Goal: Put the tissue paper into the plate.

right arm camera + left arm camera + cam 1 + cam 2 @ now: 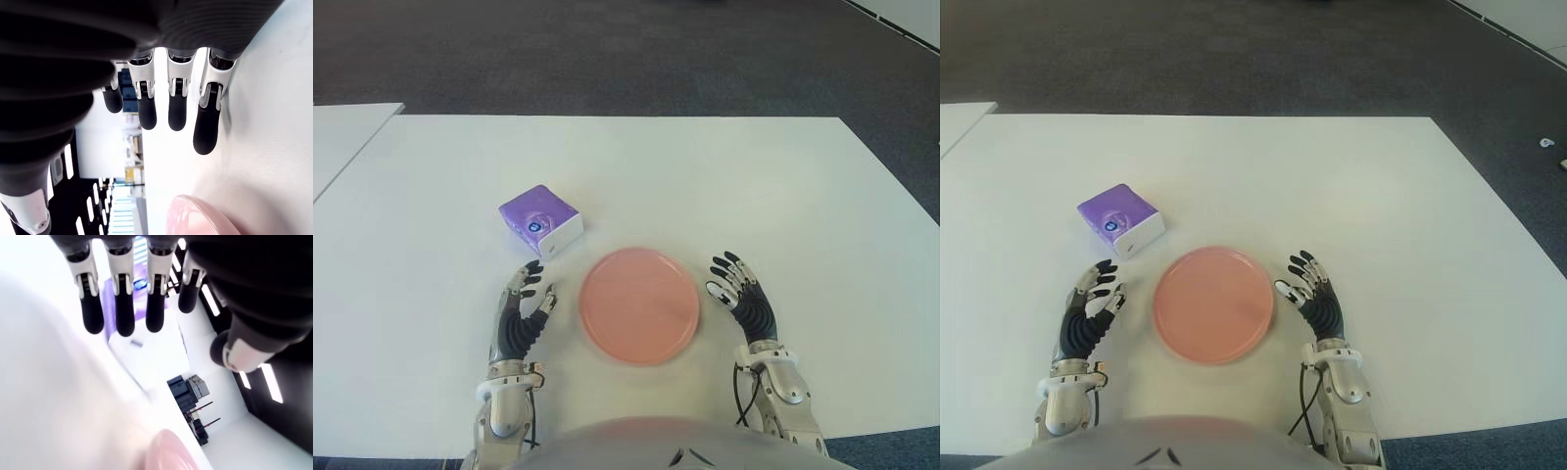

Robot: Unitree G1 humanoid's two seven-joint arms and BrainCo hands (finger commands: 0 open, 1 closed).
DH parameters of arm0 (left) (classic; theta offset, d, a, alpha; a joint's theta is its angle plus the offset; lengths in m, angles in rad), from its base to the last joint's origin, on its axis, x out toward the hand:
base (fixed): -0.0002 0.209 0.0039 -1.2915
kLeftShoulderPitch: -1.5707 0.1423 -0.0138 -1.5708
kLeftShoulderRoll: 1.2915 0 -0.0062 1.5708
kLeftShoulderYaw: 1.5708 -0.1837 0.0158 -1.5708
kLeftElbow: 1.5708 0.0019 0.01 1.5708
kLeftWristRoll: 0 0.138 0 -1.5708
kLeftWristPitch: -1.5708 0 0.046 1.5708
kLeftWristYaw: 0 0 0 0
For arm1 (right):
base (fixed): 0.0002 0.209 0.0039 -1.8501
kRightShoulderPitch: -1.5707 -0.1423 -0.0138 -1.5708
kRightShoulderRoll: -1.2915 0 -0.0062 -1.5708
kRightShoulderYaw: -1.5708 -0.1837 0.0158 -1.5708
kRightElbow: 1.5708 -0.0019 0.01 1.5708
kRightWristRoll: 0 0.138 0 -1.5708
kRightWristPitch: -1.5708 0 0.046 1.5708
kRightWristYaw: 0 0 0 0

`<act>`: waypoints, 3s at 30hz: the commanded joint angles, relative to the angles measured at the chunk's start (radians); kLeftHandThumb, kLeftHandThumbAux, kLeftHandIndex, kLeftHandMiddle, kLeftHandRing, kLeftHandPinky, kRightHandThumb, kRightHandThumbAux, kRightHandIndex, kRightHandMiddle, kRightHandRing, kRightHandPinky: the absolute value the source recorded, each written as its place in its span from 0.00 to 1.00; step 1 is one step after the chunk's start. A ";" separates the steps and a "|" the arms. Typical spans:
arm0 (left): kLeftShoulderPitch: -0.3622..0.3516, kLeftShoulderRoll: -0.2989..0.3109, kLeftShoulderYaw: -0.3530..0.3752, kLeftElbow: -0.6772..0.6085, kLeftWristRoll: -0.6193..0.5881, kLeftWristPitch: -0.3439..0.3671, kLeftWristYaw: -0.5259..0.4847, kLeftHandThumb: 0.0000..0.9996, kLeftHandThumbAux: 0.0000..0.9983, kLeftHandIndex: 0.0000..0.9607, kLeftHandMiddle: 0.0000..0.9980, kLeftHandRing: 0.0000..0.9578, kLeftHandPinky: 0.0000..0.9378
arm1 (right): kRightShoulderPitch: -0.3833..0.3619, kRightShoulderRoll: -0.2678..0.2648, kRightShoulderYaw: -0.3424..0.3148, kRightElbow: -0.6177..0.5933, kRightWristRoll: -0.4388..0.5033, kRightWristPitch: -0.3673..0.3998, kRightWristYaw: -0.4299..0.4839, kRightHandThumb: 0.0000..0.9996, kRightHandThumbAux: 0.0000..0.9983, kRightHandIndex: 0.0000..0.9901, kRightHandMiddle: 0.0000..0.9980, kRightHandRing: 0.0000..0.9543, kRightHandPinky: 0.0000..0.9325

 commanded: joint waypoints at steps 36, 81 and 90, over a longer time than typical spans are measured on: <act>-0.574 0.092 -0.108 0.040 0.674 0.444 0.004 0.35 0.30 0.25 0.16 0.14 0.17 | -0.028 0.011 -0.009 0.150 -0.011 0.093 -0.041 0.35 0.70 0.12 0.21 0.21 0.23; -0.869 0.252 -0.320 0.700 0.480 0.437 0.107 0.26 0.16 0.09 0.00 0.00 0.00 | -0.019 0.014 -0.025 0.154 -0.012 0.071 -0.041 0.30 0.69 0.12 0.22 0.21 0.21; -0.869 0.256 -0.341 0.698 0.461 0.467 0.099 0.26 0.16 0.09 0.00 0.00 0.00 | -0.026 0.017 -0.033 0.167 -0.001 0.069 -0.036 0.30 0.69 0.12 0.22 0.22 0.23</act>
